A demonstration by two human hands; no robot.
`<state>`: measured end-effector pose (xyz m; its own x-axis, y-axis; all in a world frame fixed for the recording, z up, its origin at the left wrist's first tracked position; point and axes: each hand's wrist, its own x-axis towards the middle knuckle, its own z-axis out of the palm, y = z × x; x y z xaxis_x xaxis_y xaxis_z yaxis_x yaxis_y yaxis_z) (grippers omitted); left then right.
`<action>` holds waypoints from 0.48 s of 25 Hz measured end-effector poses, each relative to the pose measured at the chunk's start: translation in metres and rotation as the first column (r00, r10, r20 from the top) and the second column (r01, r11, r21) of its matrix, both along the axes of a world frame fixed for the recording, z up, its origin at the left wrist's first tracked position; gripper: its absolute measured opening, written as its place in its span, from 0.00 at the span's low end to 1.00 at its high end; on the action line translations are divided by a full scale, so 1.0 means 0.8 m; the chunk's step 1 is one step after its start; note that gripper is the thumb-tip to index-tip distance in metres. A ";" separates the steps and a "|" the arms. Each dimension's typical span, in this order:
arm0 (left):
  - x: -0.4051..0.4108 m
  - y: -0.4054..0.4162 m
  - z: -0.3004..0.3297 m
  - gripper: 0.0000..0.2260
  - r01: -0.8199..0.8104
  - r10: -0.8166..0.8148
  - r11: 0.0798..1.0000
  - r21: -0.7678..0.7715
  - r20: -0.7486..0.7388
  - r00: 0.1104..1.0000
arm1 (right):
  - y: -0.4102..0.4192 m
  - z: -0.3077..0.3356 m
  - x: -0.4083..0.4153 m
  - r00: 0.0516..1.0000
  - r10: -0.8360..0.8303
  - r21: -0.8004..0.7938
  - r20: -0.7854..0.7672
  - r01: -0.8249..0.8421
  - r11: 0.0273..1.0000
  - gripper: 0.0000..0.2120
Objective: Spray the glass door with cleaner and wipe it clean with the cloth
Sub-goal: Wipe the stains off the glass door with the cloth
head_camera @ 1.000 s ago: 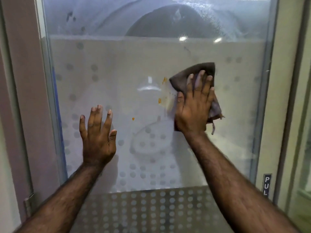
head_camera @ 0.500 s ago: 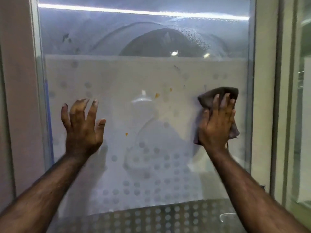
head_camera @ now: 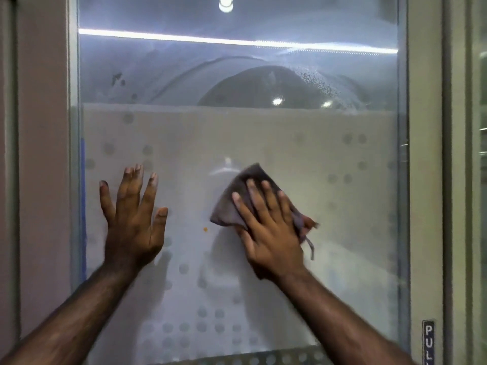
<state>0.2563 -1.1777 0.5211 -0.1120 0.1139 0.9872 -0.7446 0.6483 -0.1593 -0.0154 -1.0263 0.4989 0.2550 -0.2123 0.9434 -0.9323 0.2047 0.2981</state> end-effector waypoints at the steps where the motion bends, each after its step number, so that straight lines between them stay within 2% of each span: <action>1: 0.000 0.001 0.000 0.28 -0.002 0.002 1.000 0.007 -0.008 1.000 | 0.013 -0.003 -0.025 0.999 -0.023 -0.037 0.044 0.024 0.999 0.30; 3: -0.002 0.003 0.000 0.29 -0.014 0.015 1.000 0.019 -0.020 1.000 | 0.037 0.030 -0.073 0.975 -0.045 -0.126 0.218 0.073 0.989 0.30; 5: -0.004 0.003 0.001 0.29 -0.032 0.032 0.999 0.014 -0.022 0.999 | 0.053 0.100 -0.103 0.904 0.001 -0.206 0.428 0.097 0.974 0.30; 7: -0.004 0.002 0.000 0.29 -0.047 0.047 0.999 0.004 -0.018 0.999 | 0.055 0.177 -0.106 0.844 0.051 -0.263 0.535 0.109 0.959 0.31; 10: -0.007 0.001 0.002 0.30 -0.063 0.063 0.998 0.014 -0.009 0.998 | 0.032 0.253 -0.066 0.873 0.063 -0.256 0.484 0.072 0.964 0.32; 12: -0.007 0.000 0.003 0.30 -0.069 0.069 0.997 0.020 -0.003 0.998 | 0.007 0.258 -0.012 0.926 0.047 -0.216 0.374 0.038 0.976 0.32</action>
